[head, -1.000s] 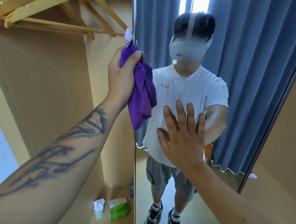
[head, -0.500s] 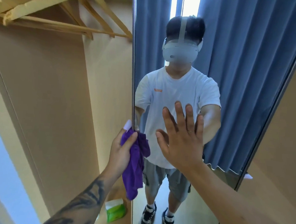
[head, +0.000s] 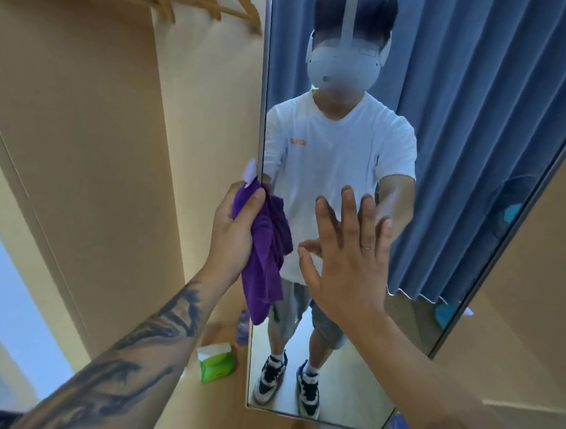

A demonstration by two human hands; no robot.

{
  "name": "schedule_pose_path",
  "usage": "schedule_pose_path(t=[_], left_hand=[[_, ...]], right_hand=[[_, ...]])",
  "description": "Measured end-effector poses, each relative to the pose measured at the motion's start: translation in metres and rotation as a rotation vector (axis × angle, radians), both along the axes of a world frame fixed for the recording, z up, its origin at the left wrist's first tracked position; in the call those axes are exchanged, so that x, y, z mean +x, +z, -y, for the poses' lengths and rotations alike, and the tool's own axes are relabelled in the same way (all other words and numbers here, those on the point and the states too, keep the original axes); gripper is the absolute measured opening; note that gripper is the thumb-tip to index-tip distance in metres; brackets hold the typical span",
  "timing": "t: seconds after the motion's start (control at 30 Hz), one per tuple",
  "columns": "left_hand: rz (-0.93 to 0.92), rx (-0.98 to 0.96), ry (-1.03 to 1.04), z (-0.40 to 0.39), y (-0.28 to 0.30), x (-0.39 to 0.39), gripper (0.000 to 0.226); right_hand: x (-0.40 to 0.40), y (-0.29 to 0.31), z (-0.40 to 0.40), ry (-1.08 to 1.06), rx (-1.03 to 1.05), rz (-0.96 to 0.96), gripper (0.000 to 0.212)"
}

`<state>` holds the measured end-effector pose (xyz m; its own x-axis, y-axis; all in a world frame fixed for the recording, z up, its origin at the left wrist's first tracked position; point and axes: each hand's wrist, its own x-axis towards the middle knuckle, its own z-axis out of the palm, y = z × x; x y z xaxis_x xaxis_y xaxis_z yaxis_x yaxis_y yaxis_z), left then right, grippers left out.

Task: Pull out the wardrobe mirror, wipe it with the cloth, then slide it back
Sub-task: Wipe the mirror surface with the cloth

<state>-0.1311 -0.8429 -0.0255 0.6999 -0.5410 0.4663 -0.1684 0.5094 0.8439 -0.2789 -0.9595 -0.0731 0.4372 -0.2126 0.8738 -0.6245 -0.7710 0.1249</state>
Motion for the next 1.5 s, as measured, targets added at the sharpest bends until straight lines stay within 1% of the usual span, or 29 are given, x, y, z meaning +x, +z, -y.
schedule_pose_path(t=[0.03, 0.07, 0.13, 0.17, 0.27, 0.37, 0.5, 0.6, 0.67, 0.77, 0.87, 0.97, 1.03, 1.13, 1.2, 1.3, 1.37, 1.43, 1.5], left_hand=[[-0.018, 0.032, -0.004, -0.002, -0.027, -0.001, 0.010], [-0.038, 0.067, -0.019, -0.004, -0.051, -0.003, 0.016], [-0.081, 0.159, -0.034, -0.009, -0.099, -0.003, 0.037], [-0.099, 0.211, -0.038, -0.011, -0.119, -0.003, 0.043], [-0.121, 0.300, -0.024, -0.015, -0.151, -0.007, 0.042], [-0.138, 0.256, -0.013, -0.012, -0.141, -0.008, 0.042], [-0.079, 0.103, 0.037, -0.003, -0.082, -0.006, 0.036], [0.012, 0.043, 0.105, 0.001, -0.035, -0.003, 0.008], [0.018, 0.002, 0.082, 0.001, -0.024, -0.002, 0.008], [0.015, 0.007, 0.031, -0.002, -0.050, -0.003, 0.011], [-0.026, 0.108, -0.003, -0.011, -0.107, -0.008, 0.006], [-0.058, 0.213, -0.006, -0.023, -0.153, -0.015, 0.018], [-0.055, 0.241, -0.011, -0.024, -0.164, -0.015, 0.021], [-0.062, 0.183, -0.017, -0.020, -0.153, -0.014, 0.023], [-0.052, 0.126, -0.001, -0.014, -0.130, -0.012, 0.017], [-0.015, 0.026, 0.037, -0.004, -0.081, -0.004, 0.005], [0.013, -0.012, 0.059, 0.001, -0.057, 0.003, 0.006], [0.010, -0.016, 0.050, 0.003, -0.052, 0.004, 0.007], [-0.012, 0.019, 0.026, 0.001, -0.071, 0.001, 0.004]], right_hand=[[-0.002, -0.008, -0.001, -0.011, 0.008, -0.007, 0.079], [-0.003, -0.014, -0.001, -0.019, 0.016, -0.001, 0.079], [-0.002, -0.022, -0.003, -0.025, 0.051, 0.010, 0.079], [0.000, -0.025, -0.005, -0.029, 0.075, 0.008, 0.079], [0.002, -0.039, -0.009, -0.041, 0.117, 0.005, 0.081], [0.004, -0.046, -0.012, -0.048, 0.141, -0.005, 0.084], [0.008, -0.047, -0.017, -0.086, 0.156, -0.014, 0.098], [0.010, -0.046, -0.021, -0.101, 0.179, -0.015, 0.102], [0.010, -0.046, -0.022, -0.098, 0.189, -0.006, 0.101], [0.009, -0.046, -0.021, -0.089, 0.176, 0.013, 0.101], [0.007, -0.049, -0.020, -0.082, 0.156, 0.013, 0.103], [0.002, -0.055, -0.017, -0.086, 0.140, 0.007, 0.101], [-0.001, -0.061, -0.016, -0.089, 0.141, 0.009, 0.100], [-0.002, -0.068, -0.019, -0.070, 0.159, 0.020, 0.095], [-0.003, -0.074, -0.021, -0.069, 0.167, 0.017, 0.093], [-0.004, -0.082, -0.020, -0.069, 0.180, -0.001, 0.098], [-0.003, -0.085, -0.018, -0.057, 0.184, -0.005, 0.103], [-0.002, -0.086, -0.016, -0.046, 0.195, 0.001, 0.106], [-0.001, -0.086, -0.016, -0.039, 0.219, 0.001, 0.106]])
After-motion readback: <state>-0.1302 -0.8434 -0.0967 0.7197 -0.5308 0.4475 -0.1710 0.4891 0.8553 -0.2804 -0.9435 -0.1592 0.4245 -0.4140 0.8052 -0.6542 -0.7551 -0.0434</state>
